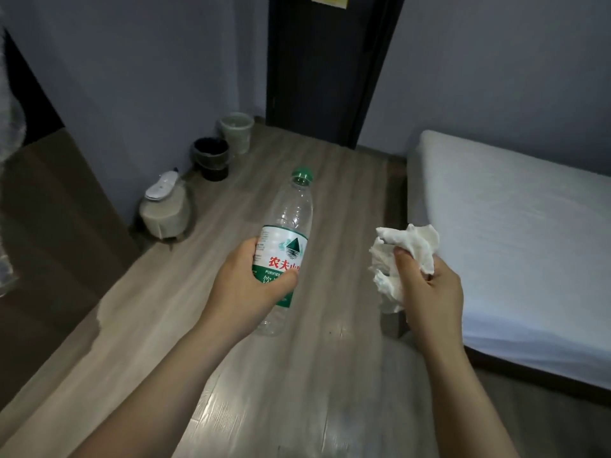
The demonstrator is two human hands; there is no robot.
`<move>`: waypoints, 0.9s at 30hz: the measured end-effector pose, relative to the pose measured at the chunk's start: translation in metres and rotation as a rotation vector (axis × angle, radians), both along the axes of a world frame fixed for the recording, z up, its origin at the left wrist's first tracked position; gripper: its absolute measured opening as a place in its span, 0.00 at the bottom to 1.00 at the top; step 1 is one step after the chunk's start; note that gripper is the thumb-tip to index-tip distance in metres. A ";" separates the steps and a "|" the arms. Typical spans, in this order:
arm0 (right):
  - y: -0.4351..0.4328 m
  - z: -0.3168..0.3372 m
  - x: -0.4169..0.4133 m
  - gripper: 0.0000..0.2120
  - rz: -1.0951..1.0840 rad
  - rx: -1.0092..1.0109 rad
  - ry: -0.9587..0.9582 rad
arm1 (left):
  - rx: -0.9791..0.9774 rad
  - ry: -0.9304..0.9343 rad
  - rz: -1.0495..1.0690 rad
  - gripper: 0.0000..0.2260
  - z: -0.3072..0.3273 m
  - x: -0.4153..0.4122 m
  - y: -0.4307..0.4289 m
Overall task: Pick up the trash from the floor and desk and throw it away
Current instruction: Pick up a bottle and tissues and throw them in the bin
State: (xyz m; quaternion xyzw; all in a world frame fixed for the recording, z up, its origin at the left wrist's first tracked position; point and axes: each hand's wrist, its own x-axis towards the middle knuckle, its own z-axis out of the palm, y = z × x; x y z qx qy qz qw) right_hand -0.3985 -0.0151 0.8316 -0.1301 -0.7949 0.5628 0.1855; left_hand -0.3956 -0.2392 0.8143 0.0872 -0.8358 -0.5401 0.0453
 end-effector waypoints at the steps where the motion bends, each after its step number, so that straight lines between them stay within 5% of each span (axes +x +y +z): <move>1: -0.008 -0.004 0.002 0.10 -0.015 -0.003 -0.006 | -0.008 -0.003 -0.016 0.15 -0.003 -0.003 -0.009; 13: -0.058 -0.036 -0.025 0.13 -0.093 0.050 -0.155 | -0.019 -0.050 -0.102 0.15 -0.037 -0.063 -0.063; 27: -0.068 -0.024 -0.265 0.12 0.041 -0.009 -0.094 | -0.052 -0.022 -0.038 0.13 -0.017 -0.272 -0.057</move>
